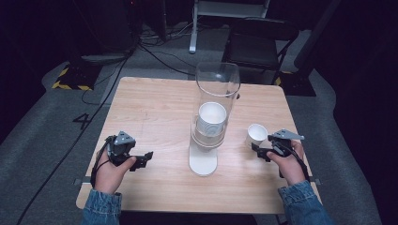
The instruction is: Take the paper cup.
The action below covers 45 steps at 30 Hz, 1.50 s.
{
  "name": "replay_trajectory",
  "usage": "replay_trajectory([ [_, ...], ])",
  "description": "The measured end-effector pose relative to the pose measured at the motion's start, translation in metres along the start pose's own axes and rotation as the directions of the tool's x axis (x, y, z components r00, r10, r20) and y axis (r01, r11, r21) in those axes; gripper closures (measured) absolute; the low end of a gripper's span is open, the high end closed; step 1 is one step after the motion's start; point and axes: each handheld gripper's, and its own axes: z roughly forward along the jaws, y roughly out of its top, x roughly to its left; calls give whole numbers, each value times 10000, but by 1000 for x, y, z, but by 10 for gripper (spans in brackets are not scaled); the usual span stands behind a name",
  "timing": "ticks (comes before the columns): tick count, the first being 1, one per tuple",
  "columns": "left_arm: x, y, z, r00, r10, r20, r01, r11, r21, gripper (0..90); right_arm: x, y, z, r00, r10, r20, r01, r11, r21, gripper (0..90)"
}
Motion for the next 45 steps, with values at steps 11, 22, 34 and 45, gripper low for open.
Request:
replay_trajectory([
  [11,5,-4,-2,9992,274,294,-275,9996,35,186,-7,10,-55,9982,96,-591,-163,9933,-1142,160],
  [22,17,-10,-1,9992,252,311,-252,9997,-10,190,-42,11,-92,9994,240,264,-210,9938,-1088,169],
  [34,31,-18,-1,9996,102,280,-96,9997,-215,189,-83,-7,-93,9917,621,1128,-566,9971,-512,162],
  [45,38,-22,-2,9995,320,-41,-319,9992,234,187,-97,-21,-81,9886,775,1291,-718,9963,-481,159],
])
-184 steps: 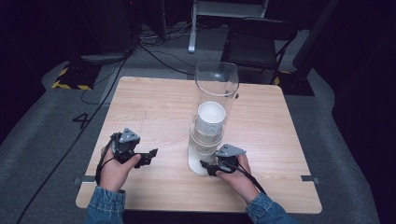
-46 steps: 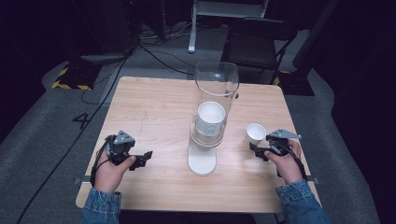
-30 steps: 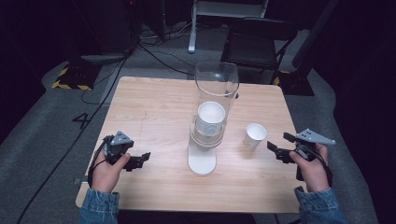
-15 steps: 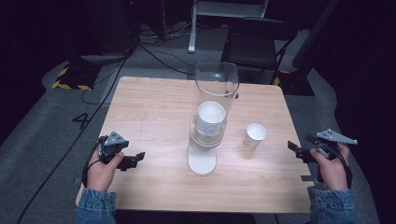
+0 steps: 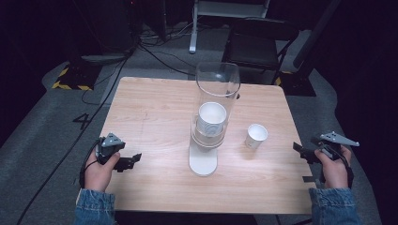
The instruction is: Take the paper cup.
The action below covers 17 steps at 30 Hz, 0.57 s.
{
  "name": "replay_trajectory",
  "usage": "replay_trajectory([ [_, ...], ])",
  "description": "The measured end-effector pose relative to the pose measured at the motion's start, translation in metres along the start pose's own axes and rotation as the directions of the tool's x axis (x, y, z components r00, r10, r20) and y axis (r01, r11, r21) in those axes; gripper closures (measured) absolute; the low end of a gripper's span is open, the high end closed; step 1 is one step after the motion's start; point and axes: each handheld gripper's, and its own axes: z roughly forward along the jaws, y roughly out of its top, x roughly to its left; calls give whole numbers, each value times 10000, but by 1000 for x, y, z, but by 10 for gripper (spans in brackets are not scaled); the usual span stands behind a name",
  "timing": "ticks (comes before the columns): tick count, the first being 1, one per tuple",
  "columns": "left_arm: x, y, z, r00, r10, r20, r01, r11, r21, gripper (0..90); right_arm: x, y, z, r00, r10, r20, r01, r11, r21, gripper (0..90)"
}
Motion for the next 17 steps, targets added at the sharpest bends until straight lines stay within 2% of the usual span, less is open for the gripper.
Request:
replay_trajectory([
  [10,-1,-1,-1,9999,-13,148,12,10000,22,186,6,1,4,9999,-147,19,147,9998,118,159],
  [17,-2,0,0,9997,8,229,-10,10000,67,184,14,3,7,9994,-264,-204,268,9995,193,160],
])
